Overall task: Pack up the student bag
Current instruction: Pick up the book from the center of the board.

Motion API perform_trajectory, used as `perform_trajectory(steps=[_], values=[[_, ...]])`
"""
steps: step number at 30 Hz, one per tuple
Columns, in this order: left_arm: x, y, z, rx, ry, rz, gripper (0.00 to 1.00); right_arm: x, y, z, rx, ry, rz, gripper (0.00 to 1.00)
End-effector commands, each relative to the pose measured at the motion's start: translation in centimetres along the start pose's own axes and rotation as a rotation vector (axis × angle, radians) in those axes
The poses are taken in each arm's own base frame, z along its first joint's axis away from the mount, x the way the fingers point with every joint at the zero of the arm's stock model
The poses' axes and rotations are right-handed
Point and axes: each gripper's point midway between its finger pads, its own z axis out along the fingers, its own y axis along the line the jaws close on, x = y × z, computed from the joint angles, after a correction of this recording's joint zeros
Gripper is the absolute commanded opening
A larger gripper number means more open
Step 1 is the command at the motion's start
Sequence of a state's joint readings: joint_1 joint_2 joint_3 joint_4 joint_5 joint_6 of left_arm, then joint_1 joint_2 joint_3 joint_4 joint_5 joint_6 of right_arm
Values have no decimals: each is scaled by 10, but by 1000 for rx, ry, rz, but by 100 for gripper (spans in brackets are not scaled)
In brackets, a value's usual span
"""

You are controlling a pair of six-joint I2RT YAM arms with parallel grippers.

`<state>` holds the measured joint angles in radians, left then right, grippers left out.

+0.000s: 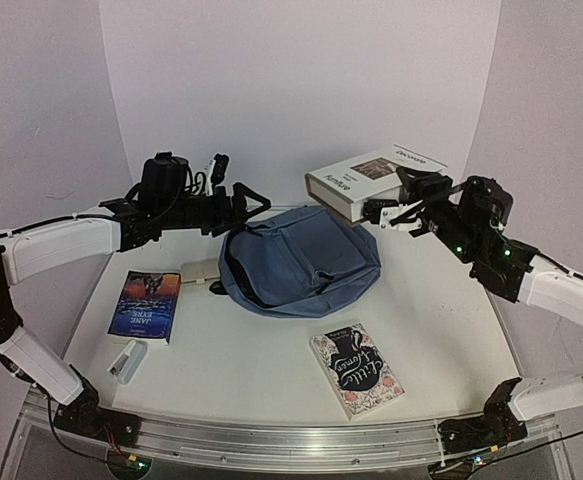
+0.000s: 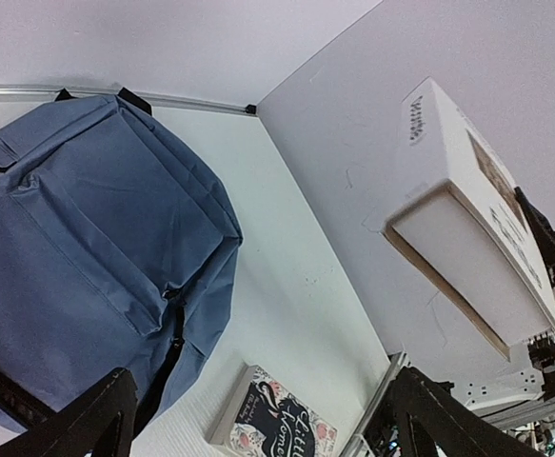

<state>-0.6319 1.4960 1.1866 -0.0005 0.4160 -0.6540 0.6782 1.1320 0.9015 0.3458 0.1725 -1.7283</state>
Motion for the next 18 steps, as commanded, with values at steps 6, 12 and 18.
perform_trajectory(steps=[6, 12, 18], values=[[-17, -22, -27, 9, -38, 108, 95, -39, -36, -39, 332, -204, -257, 10], [-8, -43, -26, 129, 34, 161, 98, -53, -16, -56, 338, -294, -292, 8], [7, -72, -18, 321, 190, 183, 100, -70, 0, -73, 345, -411, -324, 7]])
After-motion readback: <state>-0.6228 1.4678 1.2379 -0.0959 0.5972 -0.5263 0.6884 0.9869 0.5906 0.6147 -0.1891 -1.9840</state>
